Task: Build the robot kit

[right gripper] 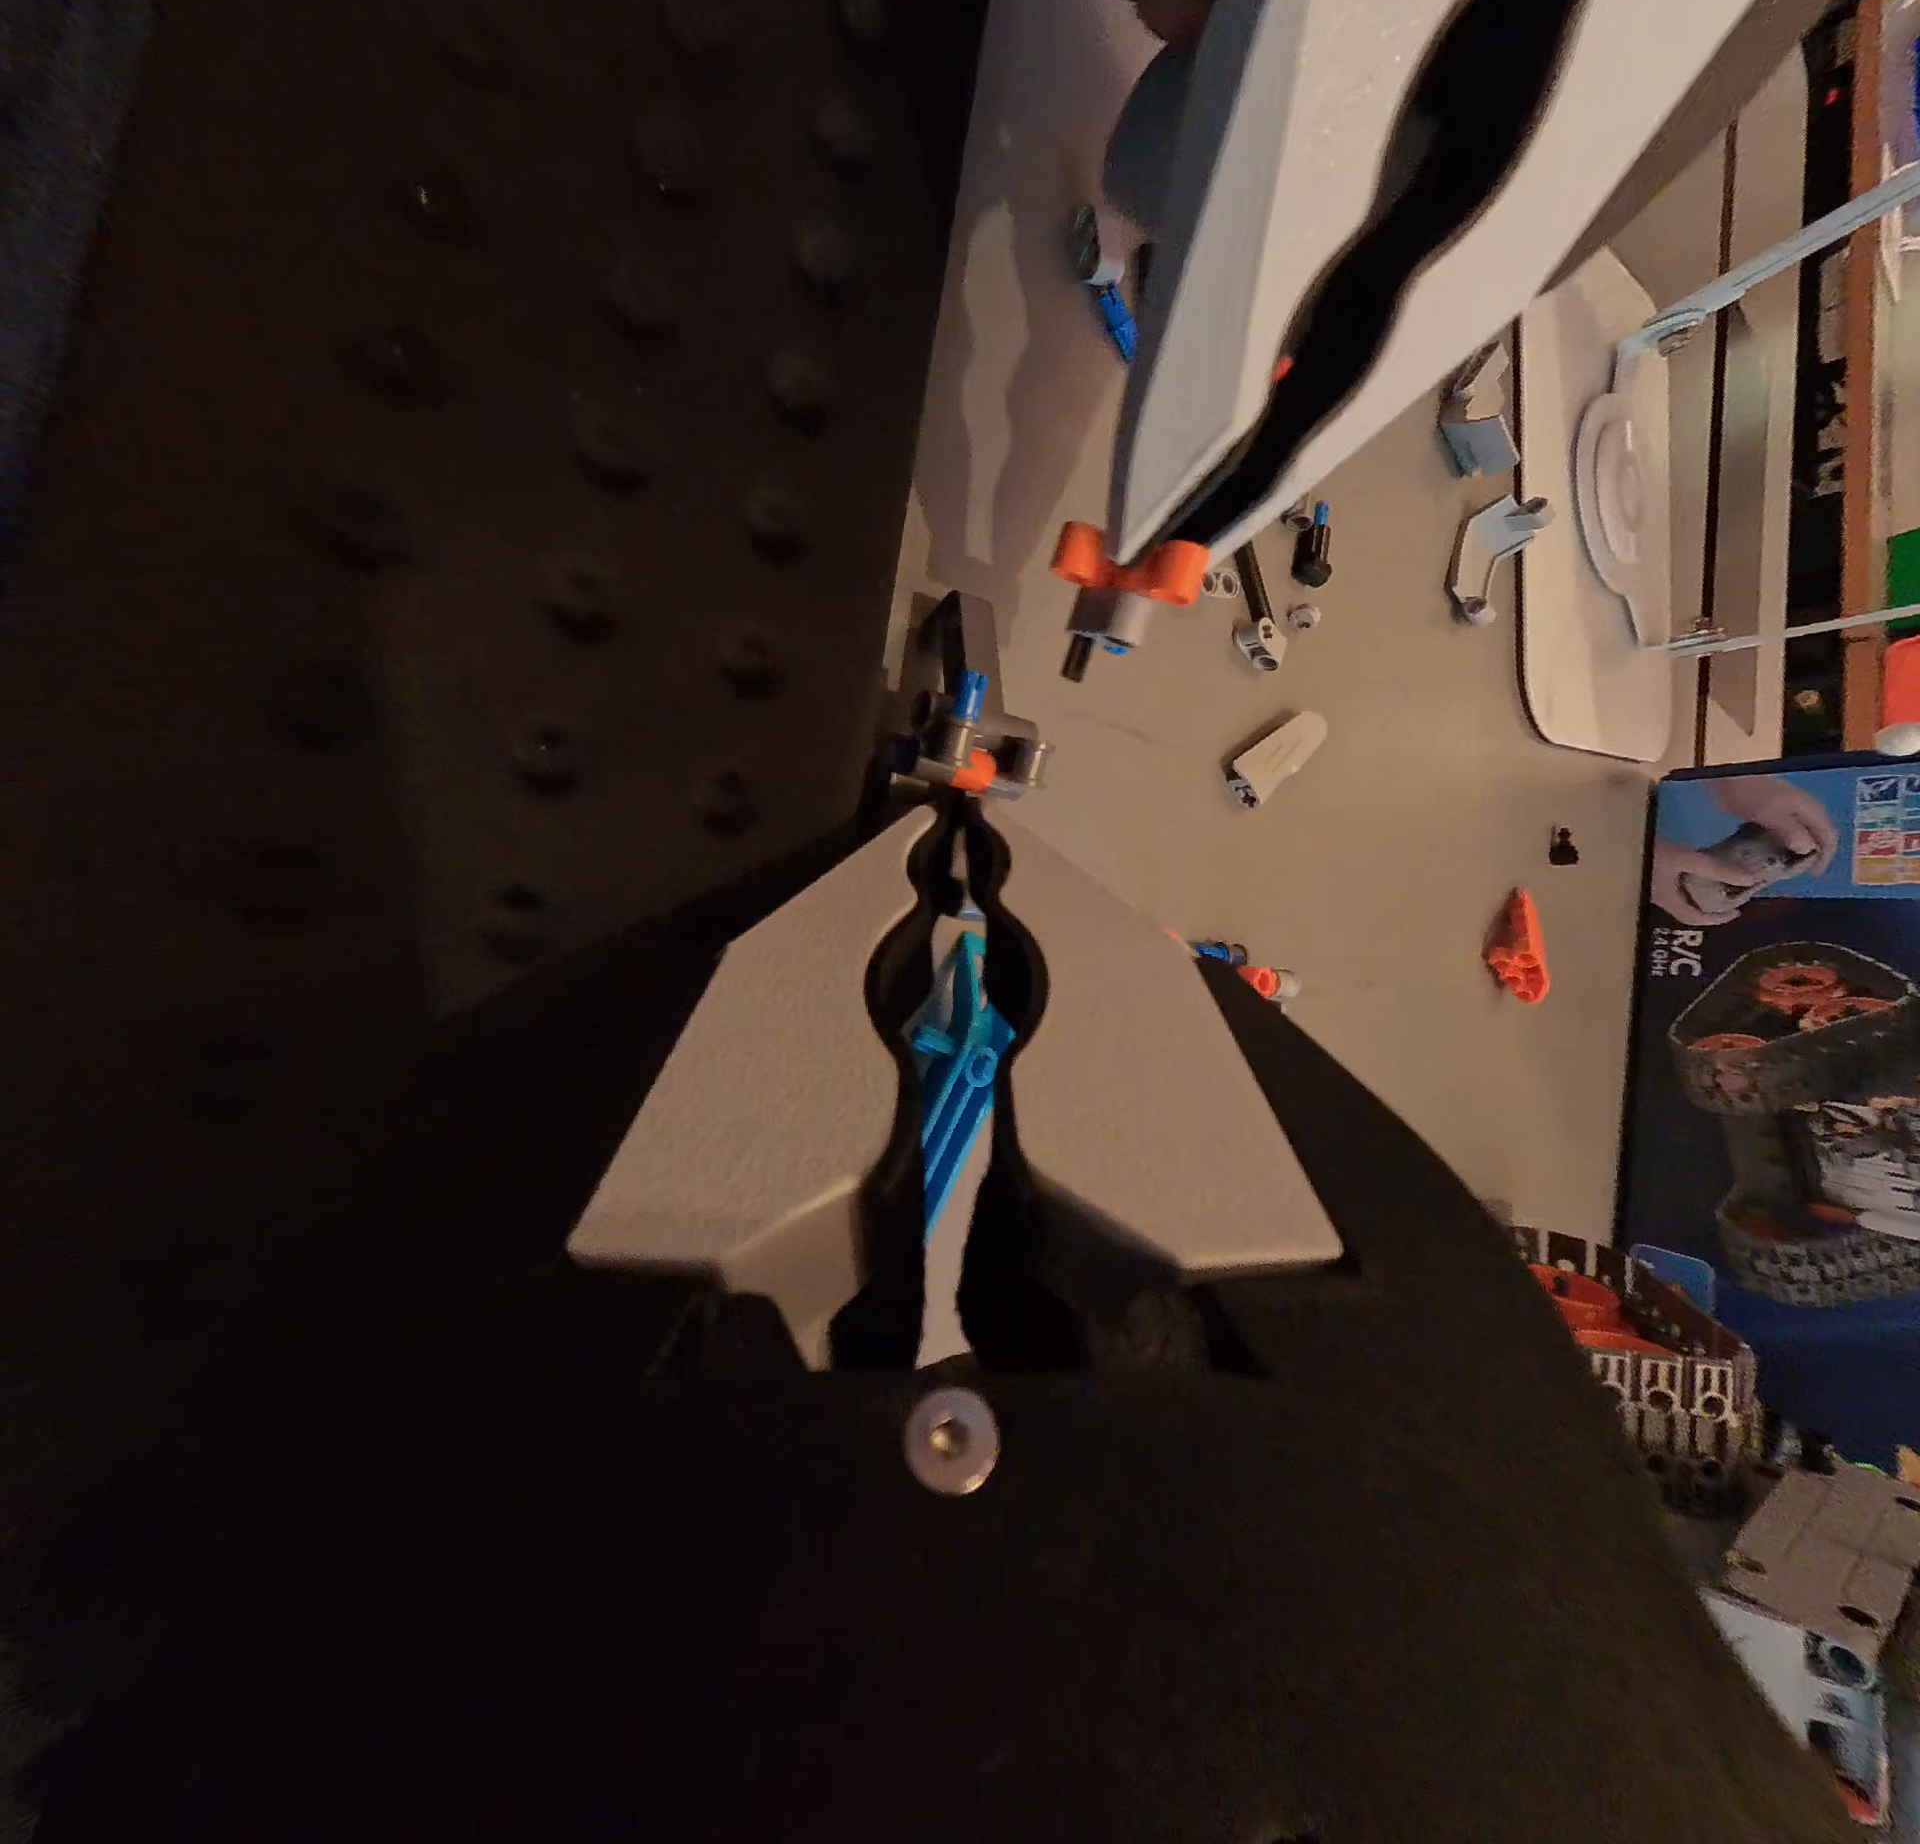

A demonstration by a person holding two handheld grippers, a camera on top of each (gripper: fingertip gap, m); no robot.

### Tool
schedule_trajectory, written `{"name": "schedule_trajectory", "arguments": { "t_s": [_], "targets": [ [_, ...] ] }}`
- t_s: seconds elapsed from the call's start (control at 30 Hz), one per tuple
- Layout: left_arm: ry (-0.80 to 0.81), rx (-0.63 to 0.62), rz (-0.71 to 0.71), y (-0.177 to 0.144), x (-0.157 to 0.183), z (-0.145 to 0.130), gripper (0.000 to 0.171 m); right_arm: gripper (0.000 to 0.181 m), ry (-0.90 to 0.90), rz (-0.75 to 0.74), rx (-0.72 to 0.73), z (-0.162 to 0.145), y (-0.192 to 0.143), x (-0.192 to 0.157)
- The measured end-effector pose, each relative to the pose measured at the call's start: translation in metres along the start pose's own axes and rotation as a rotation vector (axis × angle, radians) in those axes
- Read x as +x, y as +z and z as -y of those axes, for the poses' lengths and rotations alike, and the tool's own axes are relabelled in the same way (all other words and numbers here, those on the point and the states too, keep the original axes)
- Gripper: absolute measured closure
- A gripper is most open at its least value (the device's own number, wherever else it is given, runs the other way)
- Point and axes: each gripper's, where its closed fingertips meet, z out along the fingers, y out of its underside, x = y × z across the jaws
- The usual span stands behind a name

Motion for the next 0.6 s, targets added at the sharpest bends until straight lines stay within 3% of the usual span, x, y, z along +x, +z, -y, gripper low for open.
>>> {"name": "schedule_trajectory", "arguments": {
  "t_s": [0.23, 0.6],
  "targets": [
    [0.044, 0.037, 0.001, 0.004, 0.005, 0.006, 0.166, 0.150, 0.256, 0.140, 0.121, 0.004, -0.013, 0.006],
    [0.082, 0.019, -0.011, 0.013, 0.010, 0.003, 0.166, 0.161, 0.348, 0.220, 0.173, 0.007, -0.001, 0.000]
  ]
}}
